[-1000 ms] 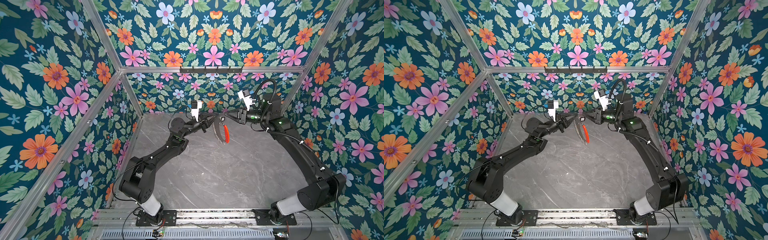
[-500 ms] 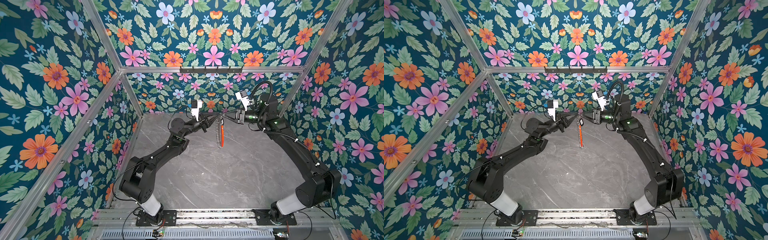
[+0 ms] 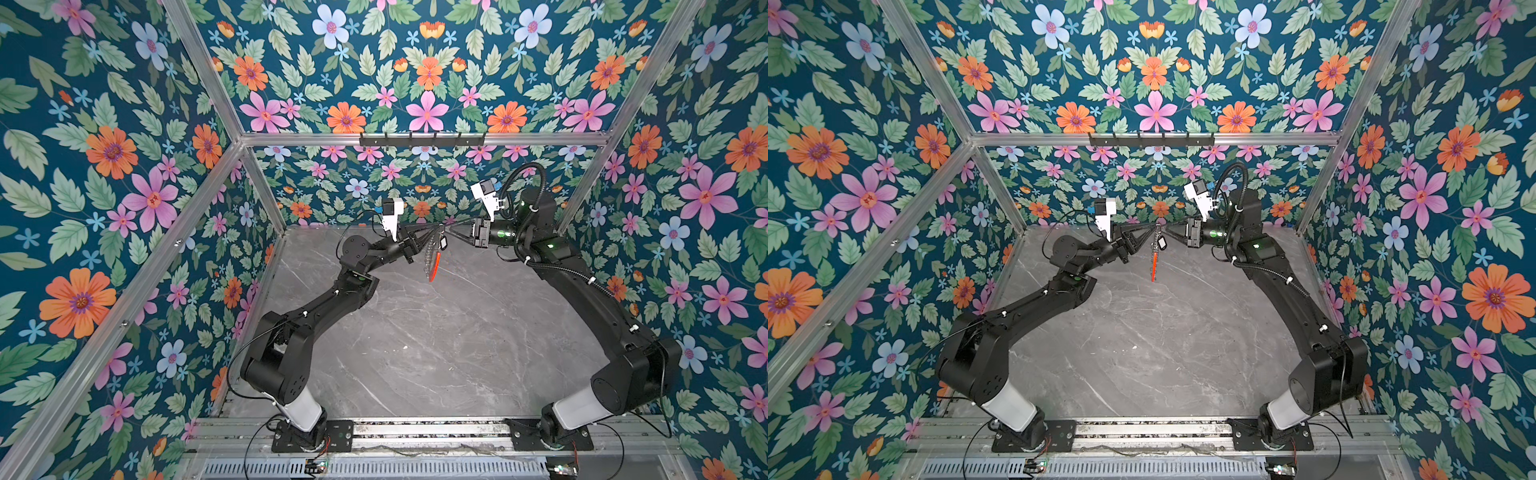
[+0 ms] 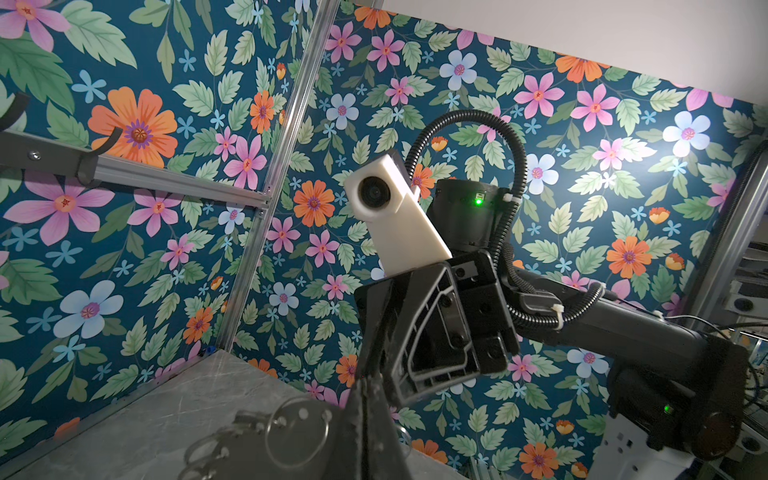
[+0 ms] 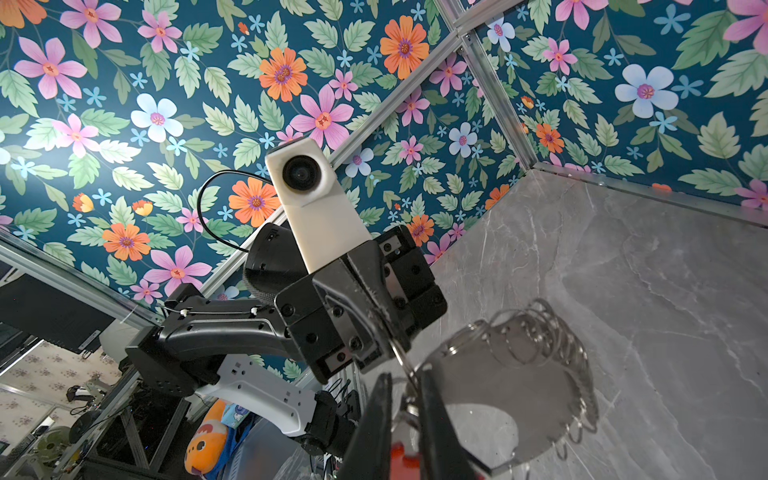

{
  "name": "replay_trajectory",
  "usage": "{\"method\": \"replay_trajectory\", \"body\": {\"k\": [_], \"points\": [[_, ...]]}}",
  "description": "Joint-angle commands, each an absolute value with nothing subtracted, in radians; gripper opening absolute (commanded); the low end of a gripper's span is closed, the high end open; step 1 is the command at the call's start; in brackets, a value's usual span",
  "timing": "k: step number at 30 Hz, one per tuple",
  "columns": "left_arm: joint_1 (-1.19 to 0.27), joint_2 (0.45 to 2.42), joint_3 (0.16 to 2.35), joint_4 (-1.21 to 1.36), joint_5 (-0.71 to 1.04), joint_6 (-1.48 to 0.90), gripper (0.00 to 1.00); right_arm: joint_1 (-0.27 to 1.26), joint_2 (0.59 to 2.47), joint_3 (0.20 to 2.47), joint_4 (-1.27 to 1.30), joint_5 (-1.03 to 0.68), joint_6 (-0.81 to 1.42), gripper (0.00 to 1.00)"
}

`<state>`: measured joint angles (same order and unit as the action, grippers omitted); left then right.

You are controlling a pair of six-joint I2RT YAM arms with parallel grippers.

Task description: Put the keys on the keyring

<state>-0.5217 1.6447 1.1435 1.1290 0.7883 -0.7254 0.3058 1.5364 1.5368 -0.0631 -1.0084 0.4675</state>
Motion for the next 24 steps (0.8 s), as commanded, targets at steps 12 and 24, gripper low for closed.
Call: {"method": "replay_trajectory", "body": {"k": [12,24], "points": [[-0.526,1.647,1.151,1.186,0.793,-0.729,0.0,0.315,1.54,1.514,-0.012,-1.029,0.485,0.2],[-0.526,1.641,1.144,1.138,0.803,-0.695,0.0,0.316,1.531,1.519,-0.018,-1.019,0.475,0.0]]}}
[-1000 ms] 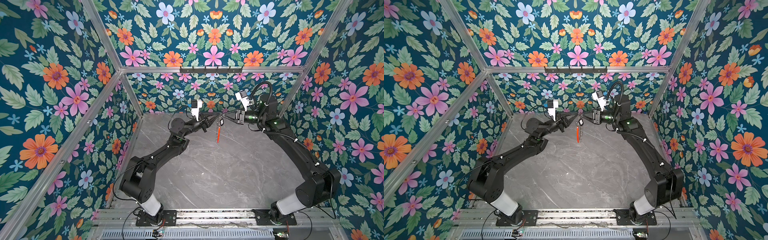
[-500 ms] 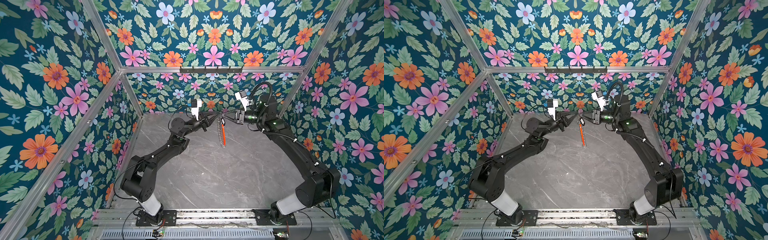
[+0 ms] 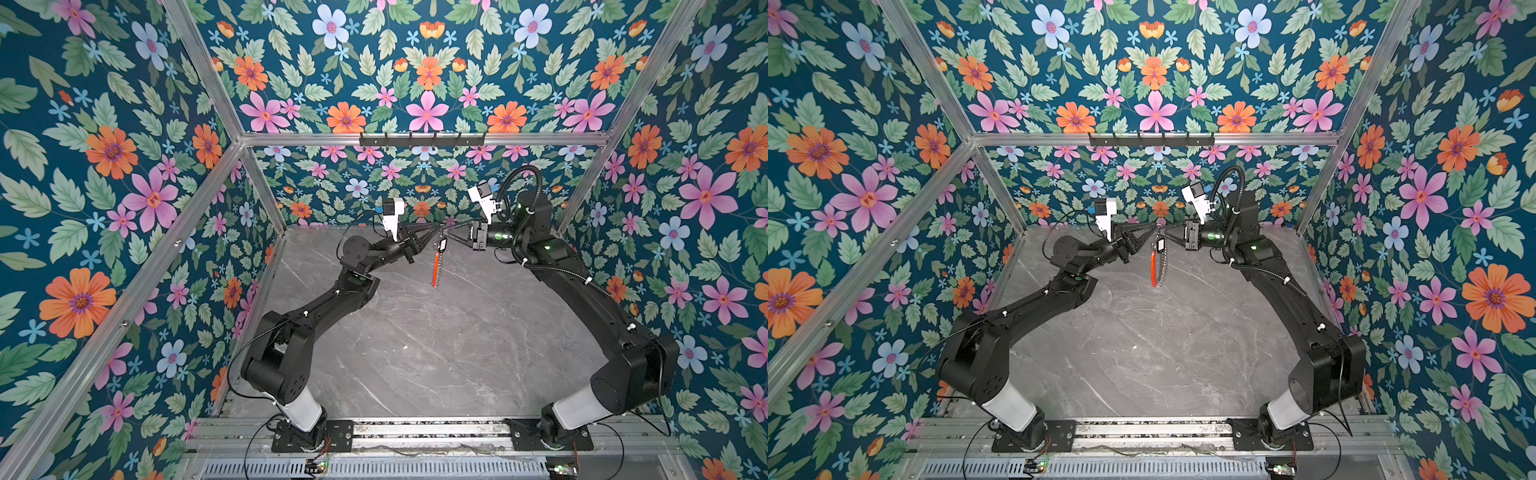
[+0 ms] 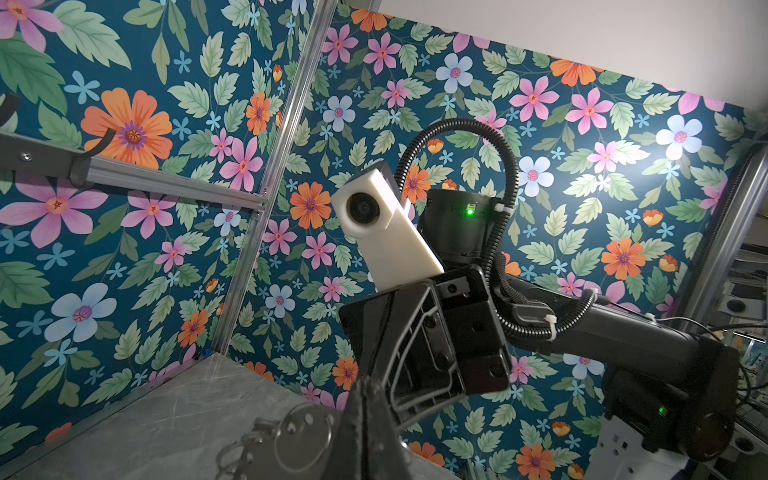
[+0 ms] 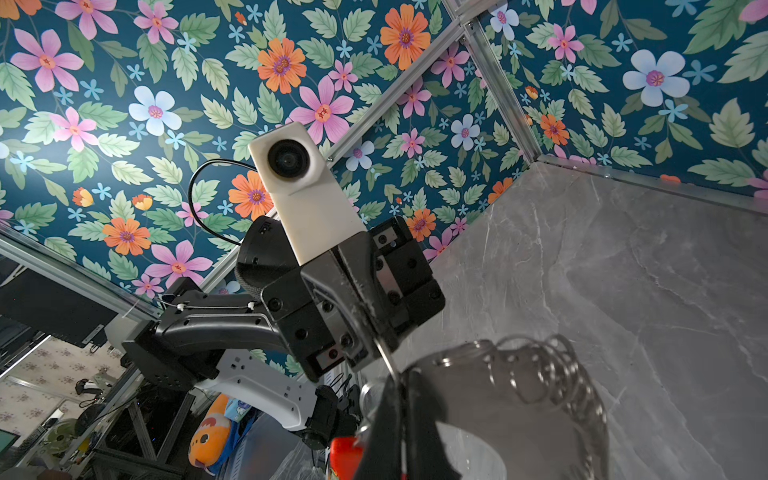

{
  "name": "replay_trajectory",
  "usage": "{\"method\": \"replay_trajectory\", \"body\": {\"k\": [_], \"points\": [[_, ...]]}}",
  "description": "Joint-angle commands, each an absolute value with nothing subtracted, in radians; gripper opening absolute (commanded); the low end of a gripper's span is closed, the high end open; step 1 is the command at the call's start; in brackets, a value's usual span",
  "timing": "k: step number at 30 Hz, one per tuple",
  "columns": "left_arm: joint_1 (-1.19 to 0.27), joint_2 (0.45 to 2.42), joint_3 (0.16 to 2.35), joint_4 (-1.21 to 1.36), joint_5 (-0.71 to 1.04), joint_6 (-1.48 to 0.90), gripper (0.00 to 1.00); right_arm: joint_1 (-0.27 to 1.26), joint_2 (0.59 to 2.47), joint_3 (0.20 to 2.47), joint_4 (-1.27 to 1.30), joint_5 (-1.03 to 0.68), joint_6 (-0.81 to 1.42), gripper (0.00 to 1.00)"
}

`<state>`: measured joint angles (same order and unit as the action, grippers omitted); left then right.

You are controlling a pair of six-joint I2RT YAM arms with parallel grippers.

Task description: Put the keys on the keyring

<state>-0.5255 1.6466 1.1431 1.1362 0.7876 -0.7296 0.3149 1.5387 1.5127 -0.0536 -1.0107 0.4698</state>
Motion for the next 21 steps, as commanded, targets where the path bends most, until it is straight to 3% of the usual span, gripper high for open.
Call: {"method": "replay_trajectory", "body": {"k": [1,5,9,11,14,17,21], "points": [[-0.525,1.639,1.143,1.112,0.809,-0.679,0.0,0.316,1.531,1.524,-0.029,-1.016,0.465,0.0],[-0.524,1.609,1.146,0.939,0.846,-0.532,0.0,0.316,1.54,1.566,-0.15,-0.987,0.386,0.0],[-0.524,1.502,1.163,0.503,0.812,-0.094,0.34,0.352,1.563,1.66,-0.439,-0.834,0.155,0.0],[-0.523,1.452,1.18,0.296,0.75,0.126,0.39,0.388,1.583,1.701,-0.562,-0.717,0.042,0.0],[-0.523,1.41,1.221,0.046,0.69,0.411,0.4,0.425,1.613,1.729,-0.647,-0.59,-0.057,0.0],[-0.519,1.429,1.31,-0.159,0.667,0.537,0.39,0.447,1.626,1.723,-0.661,-0.521,-0.109,0.0],[-0.512,1.494,1.439,-0.369,0.736,0.63,0.28,0.477,1.618,1.692,-0.642,-0.473,-0.161,0.0]]}}
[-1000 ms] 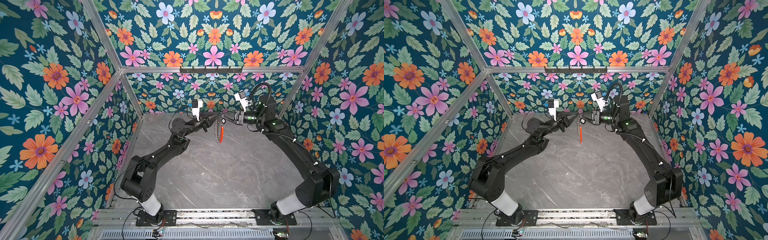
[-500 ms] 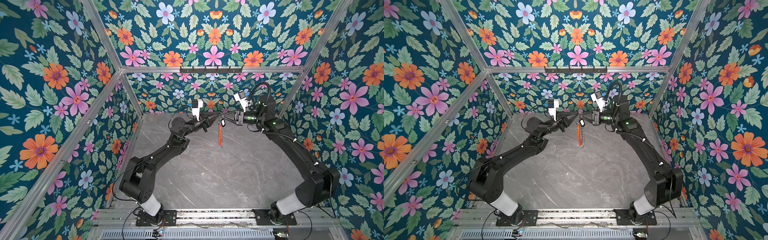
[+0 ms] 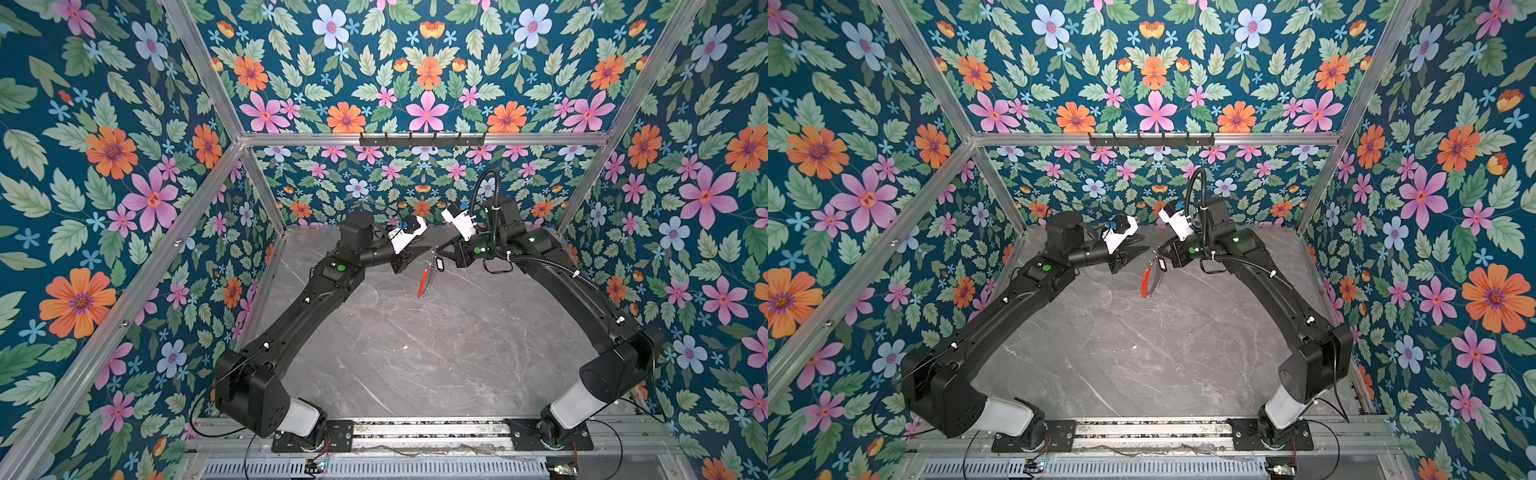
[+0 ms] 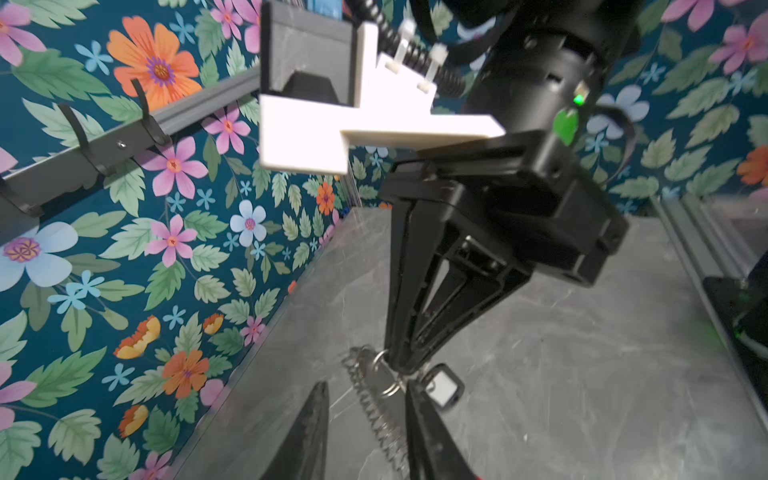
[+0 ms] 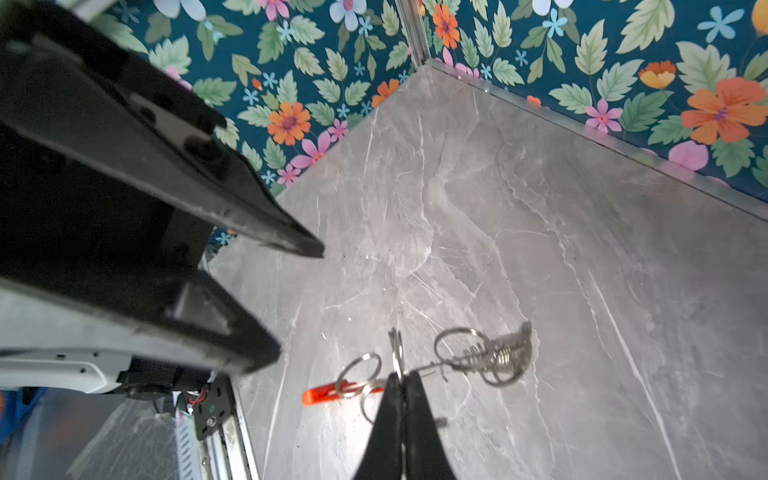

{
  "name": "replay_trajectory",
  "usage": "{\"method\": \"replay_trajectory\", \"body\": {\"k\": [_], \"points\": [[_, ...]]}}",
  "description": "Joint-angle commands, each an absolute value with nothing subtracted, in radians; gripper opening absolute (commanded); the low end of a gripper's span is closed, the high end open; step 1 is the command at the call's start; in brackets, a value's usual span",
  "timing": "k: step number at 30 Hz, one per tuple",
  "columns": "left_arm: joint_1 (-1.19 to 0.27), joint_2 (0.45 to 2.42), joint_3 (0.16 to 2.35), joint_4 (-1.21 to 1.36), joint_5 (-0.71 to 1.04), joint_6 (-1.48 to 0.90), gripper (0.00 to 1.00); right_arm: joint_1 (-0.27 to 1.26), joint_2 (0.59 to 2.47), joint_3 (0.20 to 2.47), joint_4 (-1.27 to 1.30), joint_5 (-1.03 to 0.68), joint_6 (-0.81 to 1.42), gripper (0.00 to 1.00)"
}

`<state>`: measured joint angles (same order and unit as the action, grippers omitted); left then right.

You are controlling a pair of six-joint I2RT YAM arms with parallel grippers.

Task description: Put the keys on the keyring

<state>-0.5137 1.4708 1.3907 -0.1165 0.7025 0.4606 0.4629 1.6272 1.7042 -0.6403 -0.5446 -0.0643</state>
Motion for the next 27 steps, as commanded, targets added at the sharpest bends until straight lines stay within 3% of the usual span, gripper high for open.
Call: {"method": "replay_trajectory", "body": {"k": [1,6,27], "points": [[-0.511,1.509,1.462,-0.402,0.751,0.647,0.25,0.481,1.611,1.679,-0.629,-0.472,-0.168,0.0],[-0.509,1.563,1.528,-0.459,0.825,0.663,0.2,0.492,1.578,1.616,-0.576,-0.485,-0.195,0.0],[-0.499,1.627,1.578,-0.447,0.906,0.636,0.3,0.5,1.546,1.556,-0.515,-0.584,-0.163,0.0]]}}
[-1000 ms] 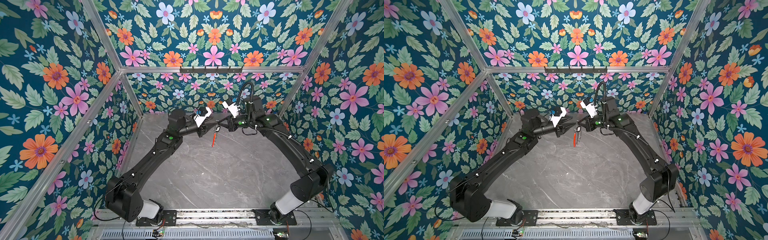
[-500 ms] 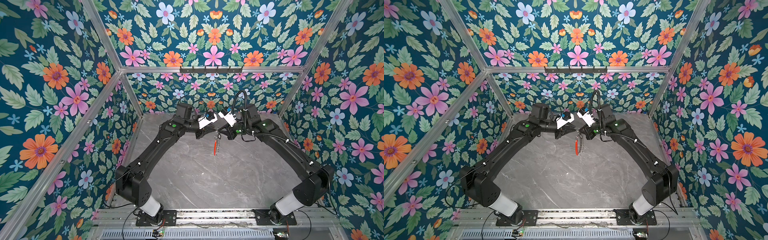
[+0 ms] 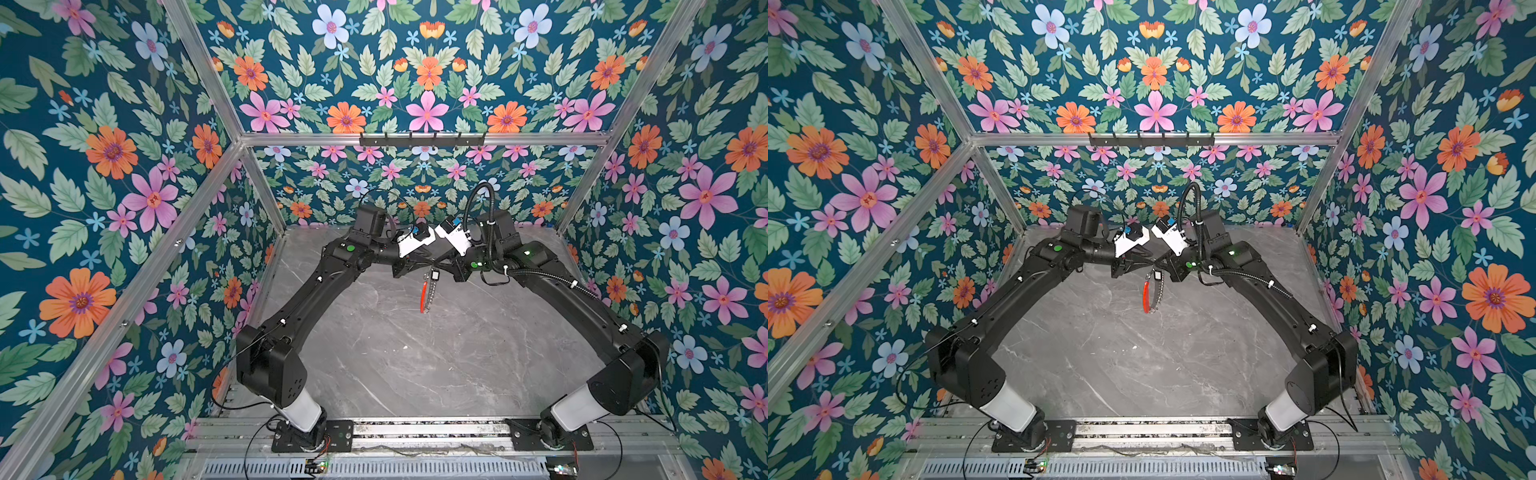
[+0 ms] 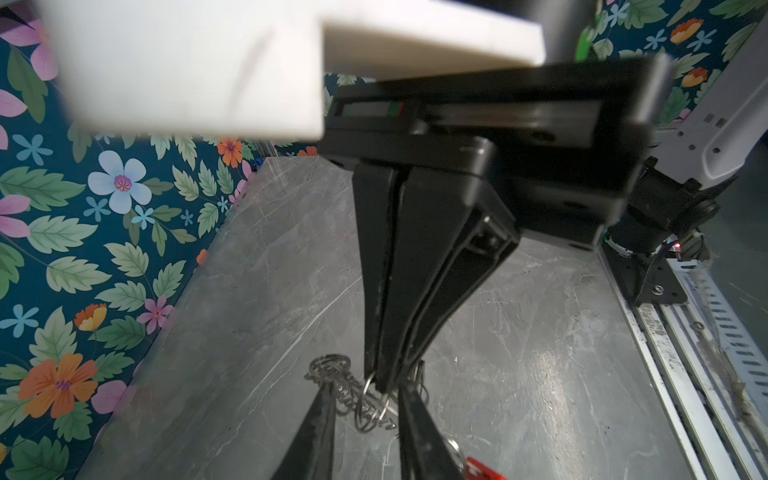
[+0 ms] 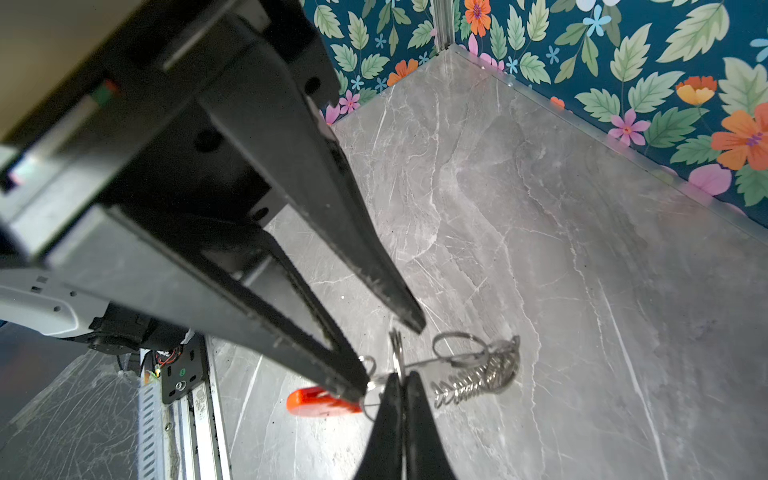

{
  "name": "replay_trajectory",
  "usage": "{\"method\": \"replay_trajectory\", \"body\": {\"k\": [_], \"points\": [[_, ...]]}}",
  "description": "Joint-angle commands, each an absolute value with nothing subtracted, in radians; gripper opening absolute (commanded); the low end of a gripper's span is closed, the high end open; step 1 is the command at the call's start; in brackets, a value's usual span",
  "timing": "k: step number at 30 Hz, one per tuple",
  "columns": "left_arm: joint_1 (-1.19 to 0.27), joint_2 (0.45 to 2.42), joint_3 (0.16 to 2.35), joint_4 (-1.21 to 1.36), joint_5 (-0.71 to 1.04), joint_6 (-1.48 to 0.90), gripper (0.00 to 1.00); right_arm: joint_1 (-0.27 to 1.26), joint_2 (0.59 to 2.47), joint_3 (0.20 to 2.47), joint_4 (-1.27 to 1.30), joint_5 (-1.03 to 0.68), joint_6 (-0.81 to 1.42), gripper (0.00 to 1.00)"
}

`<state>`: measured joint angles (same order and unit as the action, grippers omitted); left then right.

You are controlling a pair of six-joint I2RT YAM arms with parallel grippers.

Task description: Put the keys on the keyring

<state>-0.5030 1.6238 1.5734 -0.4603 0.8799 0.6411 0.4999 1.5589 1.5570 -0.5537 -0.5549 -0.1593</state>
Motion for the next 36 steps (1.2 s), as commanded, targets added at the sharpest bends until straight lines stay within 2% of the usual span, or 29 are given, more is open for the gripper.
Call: {"method": "replay_trajectory", "body": {"k": [1,19,21,26,30,34,35,36], "points": [[-0.499,1.63,1.578,-0.448,0.91,0.636,0.31,0.502,1.543,1.555,-0.514,-0.586,-0.161,0.0],[-0.498,1.643,1.589,-0.457,0.955,0.624,0.26,0.522,1.572,1.61,-0.557,-0.591,-0.168,0.0],[-0.499,1.644,1.592,-0.461,0.967,0.625,0.21,0.525,1.577,1.618,-0.566,-0.589,-0.168,0.0],[-0.499,1.656,1.606,-0.486,1.004,0.635,0.0,0.528,1.59,1.634,-0.59,-0.589,-0.173,0.0],[-0.499,1.667,1.612,-0.497,1.028,0.616,0.0,0.53,1.592,1.643,-0.601,-0.574,-0.17,0.0],[-0.49,1.667,1.586,-0.387,1.066,0.473,0.0,0.528,1.568,1.619,-0.562,-0.506,-0.124,0.0],[-0.485,1.656,1.546,-0.291,1.08,0.398,0.0,0.526,1.556,1.606,-0.544,-0.484,-0.107,0.04],[-0.478,1.637,1.494,-0.169,1.091,0.304,0.0,0.52,1.542,1.592,-0.524,-0.478,-0.087,0.15]]}}
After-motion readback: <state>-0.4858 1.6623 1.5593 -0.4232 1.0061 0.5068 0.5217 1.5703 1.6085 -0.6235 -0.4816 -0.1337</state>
